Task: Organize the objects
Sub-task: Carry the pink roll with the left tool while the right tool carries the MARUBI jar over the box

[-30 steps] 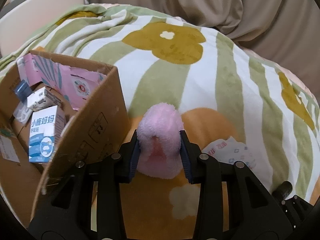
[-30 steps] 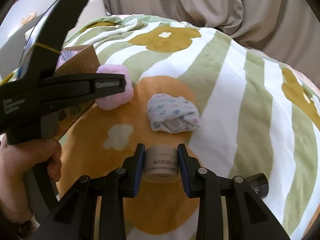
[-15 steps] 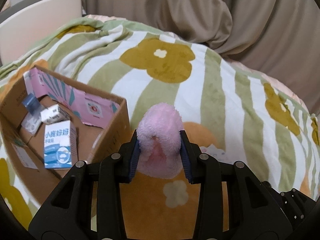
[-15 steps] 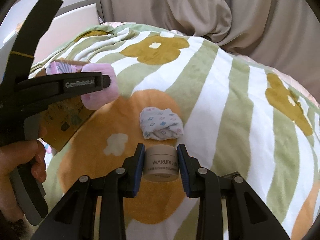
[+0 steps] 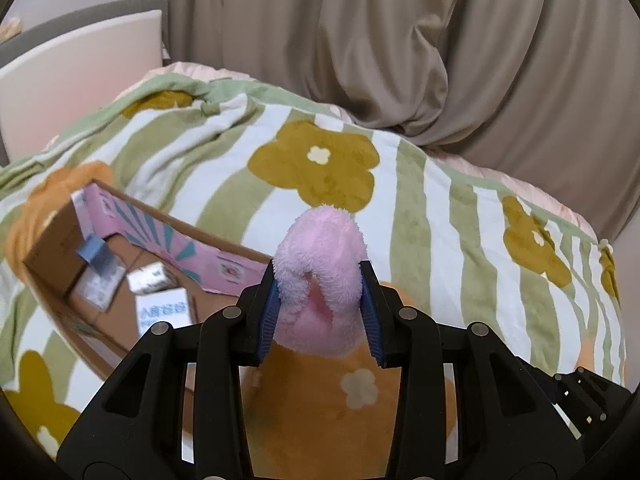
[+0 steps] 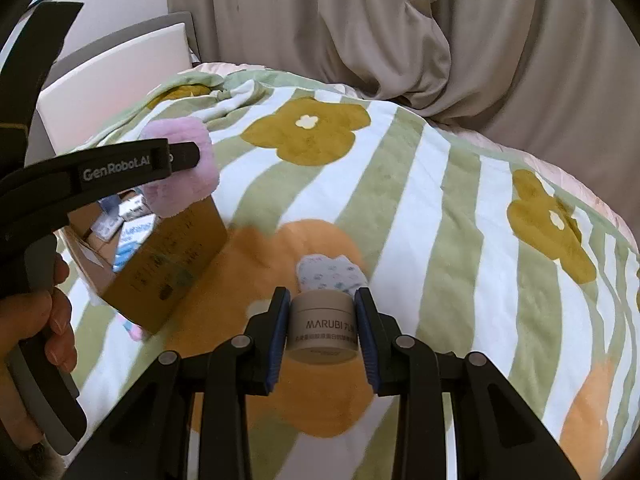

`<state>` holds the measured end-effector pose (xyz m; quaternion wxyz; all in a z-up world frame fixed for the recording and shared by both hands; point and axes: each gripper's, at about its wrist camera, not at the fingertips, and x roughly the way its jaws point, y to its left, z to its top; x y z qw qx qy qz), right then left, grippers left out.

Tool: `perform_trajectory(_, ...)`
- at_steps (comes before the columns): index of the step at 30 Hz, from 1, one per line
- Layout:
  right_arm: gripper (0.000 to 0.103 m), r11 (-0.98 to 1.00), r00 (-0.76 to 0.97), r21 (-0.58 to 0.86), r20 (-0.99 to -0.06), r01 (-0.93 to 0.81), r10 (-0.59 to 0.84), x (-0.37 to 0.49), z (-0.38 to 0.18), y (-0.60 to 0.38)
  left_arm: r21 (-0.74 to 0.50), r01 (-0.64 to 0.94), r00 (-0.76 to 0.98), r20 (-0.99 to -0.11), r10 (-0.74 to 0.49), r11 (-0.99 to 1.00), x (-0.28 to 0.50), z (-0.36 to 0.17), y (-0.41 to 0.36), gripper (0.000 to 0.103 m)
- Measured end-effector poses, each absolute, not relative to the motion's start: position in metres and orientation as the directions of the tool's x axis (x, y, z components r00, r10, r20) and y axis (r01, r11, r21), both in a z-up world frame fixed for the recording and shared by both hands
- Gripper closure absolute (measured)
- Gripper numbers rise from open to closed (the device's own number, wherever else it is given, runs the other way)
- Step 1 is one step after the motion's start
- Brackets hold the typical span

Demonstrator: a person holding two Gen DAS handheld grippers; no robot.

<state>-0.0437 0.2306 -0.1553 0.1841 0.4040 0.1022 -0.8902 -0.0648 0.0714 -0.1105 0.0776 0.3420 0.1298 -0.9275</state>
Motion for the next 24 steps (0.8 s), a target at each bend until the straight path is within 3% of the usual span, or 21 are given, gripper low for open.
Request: perform_trajectory(24, 0.072, -0.876, -0.611, -0.041, -0.732, 0.481, -0.301, -0.041, -0.122, 0.086, -0.140, 0.297, -0.749, -0.647, -0.140, -0.945, -0.024, -0.094, -0.097, 0.069)
